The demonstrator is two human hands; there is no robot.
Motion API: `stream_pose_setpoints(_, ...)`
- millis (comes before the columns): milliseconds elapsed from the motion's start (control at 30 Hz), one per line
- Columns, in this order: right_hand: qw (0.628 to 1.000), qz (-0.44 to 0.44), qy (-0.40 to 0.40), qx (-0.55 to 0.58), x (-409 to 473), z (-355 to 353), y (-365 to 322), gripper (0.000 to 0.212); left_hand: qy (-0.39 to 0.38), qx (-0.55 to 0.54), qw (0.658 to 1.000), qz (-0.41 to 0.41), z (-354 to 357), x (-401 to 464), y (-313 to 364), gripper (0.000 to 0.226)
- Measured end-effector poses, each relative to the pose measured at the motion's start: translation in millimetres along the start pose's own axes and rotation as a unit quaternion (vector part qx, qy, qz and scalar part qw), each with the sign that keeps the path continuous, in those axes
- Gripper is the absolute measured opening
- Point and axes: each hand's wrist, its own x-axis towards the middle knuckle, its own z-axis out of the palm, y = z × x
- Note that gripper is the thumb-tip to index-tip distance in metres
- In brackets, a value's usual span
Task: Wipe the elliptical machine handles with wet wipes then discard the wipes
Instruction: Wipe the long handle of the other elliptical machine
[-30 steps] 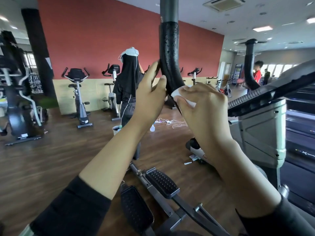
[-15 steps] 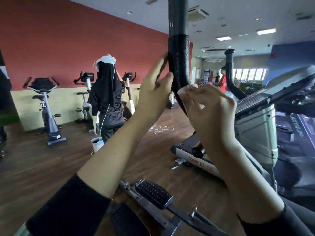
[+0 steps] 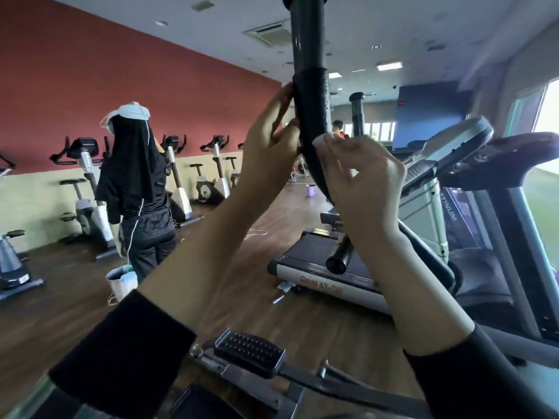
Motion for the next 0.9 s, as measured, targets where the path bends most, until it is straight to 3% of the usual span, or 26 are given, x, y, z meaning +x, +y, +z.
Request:
stream_pose_setpoints(200, 0.999, 0.045, 0.016, -0.022, 34.9, 15.0, -10.2, 0.019, -0.011, 0.003, 1.0, 0.005, -3.1, 9.3, 0.5, 0.045)
stream_pose_setpoints(400, 0.996, 0.081, -0.009, -0.033, -1.7, 4.6, -6.5, 0.02, -0.031, 0.015, 0.999, 0.003, -8.1, 7.6, 1.1, 0.051)
stream_pose_setpoints(700, 0.996, 0.082, 0.016, -0.022, 51.5, 18.4, -18.7, 0.019, -0.033, -0.008, 0.999, -0.033, -7.1, 10.9, 2.0, 0.046)
stream_pose_setpoints(900, 0.998, 0.063, 0.016, -0.003, 4.1, 10.2, -4.9, 0.016, -0.017, -0.031, 0.999, 0.007, -5.4, 11.8, -5.7, 0.04)
